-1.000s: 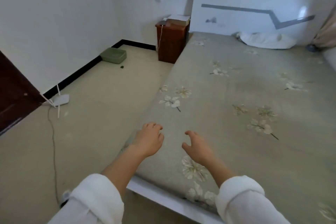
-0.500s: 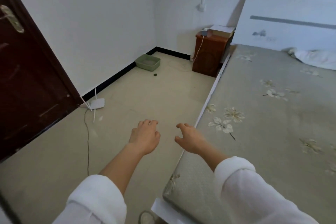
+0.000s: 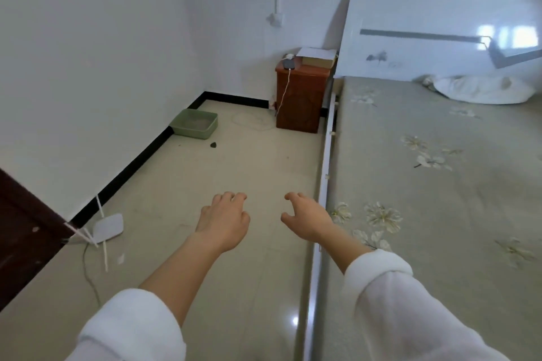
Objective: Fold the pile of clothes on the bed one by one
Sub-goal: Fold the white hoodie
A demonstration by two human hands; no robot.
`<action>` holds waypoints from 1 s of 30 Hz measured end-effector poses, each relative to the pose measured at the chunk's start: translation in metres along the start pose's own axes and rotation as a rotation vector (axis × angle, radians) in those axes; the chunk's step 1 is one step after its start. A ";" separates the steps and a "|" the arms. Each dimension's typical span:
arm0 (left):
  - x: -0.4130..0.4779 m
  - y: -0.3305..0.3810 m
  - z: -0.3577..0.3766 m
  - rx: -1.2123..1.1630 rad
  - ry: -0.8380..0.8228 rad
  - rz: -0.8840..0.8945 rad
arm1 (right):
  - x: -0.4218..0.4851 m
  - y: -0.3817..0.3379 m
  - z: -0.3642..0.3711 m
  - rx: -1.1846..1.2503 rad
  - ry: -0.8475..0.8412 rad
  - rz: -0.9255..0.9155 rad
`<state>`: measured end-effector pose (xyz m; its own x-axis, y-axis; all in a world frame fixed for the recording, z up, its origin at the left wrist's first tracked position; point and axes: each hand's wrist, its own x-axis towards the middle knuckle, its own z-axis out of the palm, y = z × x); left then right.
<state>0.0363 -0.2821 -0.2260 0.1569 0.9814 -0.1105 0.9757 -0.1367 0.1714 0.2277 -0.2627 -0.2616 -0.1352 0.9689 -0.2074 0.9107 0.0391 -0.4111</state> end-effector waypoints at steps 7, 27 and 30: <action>0.127 0.009 -0.020 0.017 -0.028 0.198 | 0.075 0.020 -0.034 0.118 0.091 0.183; 0.509 0.106 -0.042 -0.158 -0.166 0.727 | 0.291 0.132 -0.165 0.120 0.271 0.747; 0.574 0.142 -0.040 -0.160 -0.192 0.761 | 0.342 0.172 -0.195 0.101 0.276 0.779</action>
<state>0.2586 0.2669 -0.2259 0.8082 0.5845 -0.0713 0.5591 -0.7238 0.4044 0.4145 0.1225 -0.2303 0.6317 0.7351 -0.2462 0.6629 -0.6769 -0.3201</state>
